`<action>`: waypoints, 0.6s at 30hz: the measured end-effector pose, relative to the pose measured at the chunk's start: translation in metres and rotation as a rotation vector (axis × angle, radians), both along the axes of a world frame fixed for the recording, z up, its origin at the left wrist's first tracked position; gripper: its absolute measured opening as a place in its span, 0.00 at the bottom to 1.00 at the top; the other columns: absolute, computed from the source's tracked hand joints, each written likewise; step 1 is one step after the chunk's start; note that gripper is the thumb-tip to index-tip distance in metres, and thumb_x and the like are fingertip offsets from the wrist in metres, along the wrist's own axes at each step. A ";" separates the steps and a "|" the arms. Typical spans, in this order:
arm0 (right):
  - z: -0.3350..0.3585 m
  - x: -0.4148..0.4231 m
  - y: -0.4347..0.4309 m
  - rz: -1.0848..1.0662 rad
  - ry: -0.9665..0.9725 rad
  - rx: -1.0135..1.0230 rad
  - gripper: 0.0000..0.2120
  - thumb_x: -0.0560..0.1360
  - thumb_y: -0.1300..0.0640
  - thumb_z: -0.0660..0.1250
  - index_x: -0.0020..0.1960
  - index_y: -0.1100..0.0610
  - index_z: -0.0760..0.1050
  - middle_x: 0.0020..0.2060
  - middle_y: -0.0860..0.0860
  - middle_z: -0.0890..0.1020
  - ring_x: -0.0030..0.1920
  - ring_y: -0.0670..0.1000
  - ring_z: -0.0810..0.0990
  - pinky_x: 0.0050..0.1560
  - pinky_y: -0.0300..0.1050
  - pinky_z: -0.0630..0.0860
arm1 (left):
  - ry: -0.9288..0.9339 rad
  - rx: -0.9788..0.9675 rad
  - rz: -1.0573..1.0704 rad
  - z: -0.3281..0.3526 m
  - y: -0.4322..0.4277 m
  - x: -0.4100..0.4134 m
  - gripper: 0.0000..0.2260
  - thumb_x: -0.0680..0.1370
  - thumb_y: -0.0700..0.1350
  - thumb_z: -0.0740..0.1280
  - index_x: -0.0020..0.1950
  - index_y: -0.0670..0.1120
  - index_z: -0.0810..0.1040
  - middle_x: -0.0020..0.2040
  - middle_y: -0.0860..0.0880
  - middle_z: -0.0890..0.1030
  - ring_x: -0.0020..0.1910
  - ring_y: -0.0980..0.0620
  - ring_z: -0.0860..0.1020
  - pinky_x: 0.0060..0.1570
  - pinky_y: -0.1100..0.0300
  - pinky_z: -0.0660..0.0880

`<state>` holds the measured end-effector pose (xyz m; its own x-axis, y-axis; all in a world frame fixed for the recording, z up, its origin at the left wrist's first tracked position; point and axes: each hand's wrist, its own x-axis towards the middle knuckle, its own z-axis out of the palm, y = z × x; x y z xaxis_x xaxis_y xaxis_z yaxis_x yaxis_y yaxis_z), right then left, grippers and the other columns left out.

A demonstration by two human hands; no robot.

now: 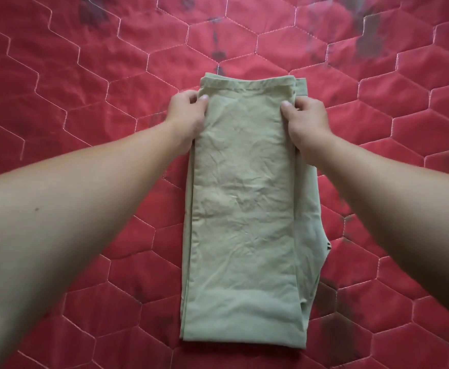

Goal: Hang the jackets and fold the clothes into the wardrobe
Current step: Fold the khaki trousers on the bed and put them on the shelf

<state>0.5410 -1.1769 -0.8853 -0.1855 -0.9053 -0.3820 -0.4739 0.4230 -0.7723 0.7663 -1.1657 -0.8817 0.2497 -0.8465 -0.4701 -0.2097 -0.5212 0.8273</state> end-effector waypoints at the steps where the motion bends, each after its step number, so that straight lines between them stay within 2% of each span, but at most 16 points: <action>1: 0.004 0.001 -0.001 0.030 0.076 -0.028 0.10 0.75 0.52 0.63 0.42 0.59 0.74 0.34 0.49 0.73 0.38 0.51 0.72 0.41 0.50 0.71 | -0.107 -0.023 -0.047 0.001 -0.001 -0.001 0.07 0.82 0.44 0.63 0.54 0.45 0.80 0.49 0.48 0.81 0.46 0.52 0.78 0.53 0.55 0.78; 2: 0.005 0.002 -0.002 0.039 0.136 -0.070 0.06 0.76 0.55 0.62 0.47 0.57 0.75 0.38 0.48 0.76 0.42 0.51 0.75 0.46 0.50 0.73 | -0.230 -0.059 -0.094 0.003 -0.001 -0.002 0.11 0.81 0.43 0.63 0.62 0.45 0.77 0.55 0.48 0.80 0.52 0.52 0.78 0.59 0.55 0.76; 3: 0.008 0.004 0.001 0.033 0.171 -0.115 0.09 0.76 0.58 0.62 0.54 0.56 0.75 0.45 0.49 0.79 0.48 0.52 0.77 0.53 0.49 0.73 | -0.349 -0.114 -0.146 0.006 0.003 -0.005 0.18 0.81 0.42 0.62 0.72 0.47 0.71 0.62 0.47 0.77 0.59 0.51 0.76 0.64 0.54 0.73; 4: 0.011 0.006 0.006 0.042 0.224 -0.176 0.16 0.76 0.60 0.61 0.63 0.56 0.73 0.54 0.52 0.78 0.55 0.53 0.77 0.60 0.48 0.72 | -0.461 -0.182 -0.214 0.009 0.009 -0.008 0.25 0.81 0.42 0.62 0.78 0.48 0.63 0.69 0.45 0.71 0.66 0.49 0.72 0.69 0.54 0.69; 6: 0.014 0.011 0.028 0.176 0.407 -0.307 0.26 0.75 0.58 0.62 0.73 0.55 0.66 0.70 0.57 0.69 0.69 0.56 0.69 0.71 0.49 0.65 | -0.673 -0.324 -0.402 0.010 0.027 -0.014 0.32 0.81 0.44 0.63 0.82 0.50 0.53 0.79 0.41 0.58 0.77 0.42 0.59 0.76 0.49 0.60; 8: 0.002 0.010 0.060 0.449 0.596 -0.353 0.29 0.77 0.50 0.62 0.77 0.54 0.63 0.79 0.59 0.59 0.78 0.61 0.59 0.77 0.61 0.58 | -0.849 -0.370 -0.674 -0.004 0.053 -0.015 0.32 0.81 0.52 0.62 0.83 0.50 0.52 0.82 0.38 0.49 0.81 0.38 0.47 0.79 0.43 0.51; 10: -0.019 0.002 0.092 0.682 0.754 -0.239 0.33 0.80 0.39 0.56 0.81 0.51 0.56 0.82 0.58 0.50 0.82 0.62 0.47 0.77 0.70 0.50 | -0.982 -0.316 -0.919 -0.024 0.083 -0.013 0.33 0.82 0.62 0.54 0.83 0.51 0.49 0.82 0.37 0.44 0.81 0.39 0.42 0.78 0.39 0.46; 12: -0.038 -0.010 0.110 0.774 0.846 -0.181 0.36 0.81 0.33 0.50 0.83 0.49 0.48 0.83 0.56 0.44 0.82 0.60 0.40 0.77 0.72 0.46 | -1.033 -0.272 -1.024 -0.042 0.104 -0.007 0.33 0.81 0.66 0.48 0.83 0.54 0.43 0.82 0.39 0.40 0.81 0.41 0.39 0.78 0.38 0.43; 18: -0.037 -0.005 0.120 0.772 0.884 -0.171 0.38 0.81 0.33 0.47 0.83 0.52 0.45 0.82 0.59 0.43 0.82 0.62 0.40 0.76 0.74 0.45 | -1.111 -0.225 -0.979 -0.034 0.110 -0.014 0.34 0.82 0.66 0.47 0.83 0.52 0.42 0.82 0.37 0.39 0.81 0.39 0.39 0.77 0.37 0.42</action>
<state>0.5361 -1.0571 -0.9225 0.2936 -0.9201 -0.2591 -0.9558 -0.2861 -0.0672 0.7519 -1.0558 -0.9159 -0.3111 -0.9122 -0.2667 -0.9499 0.3072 0.0573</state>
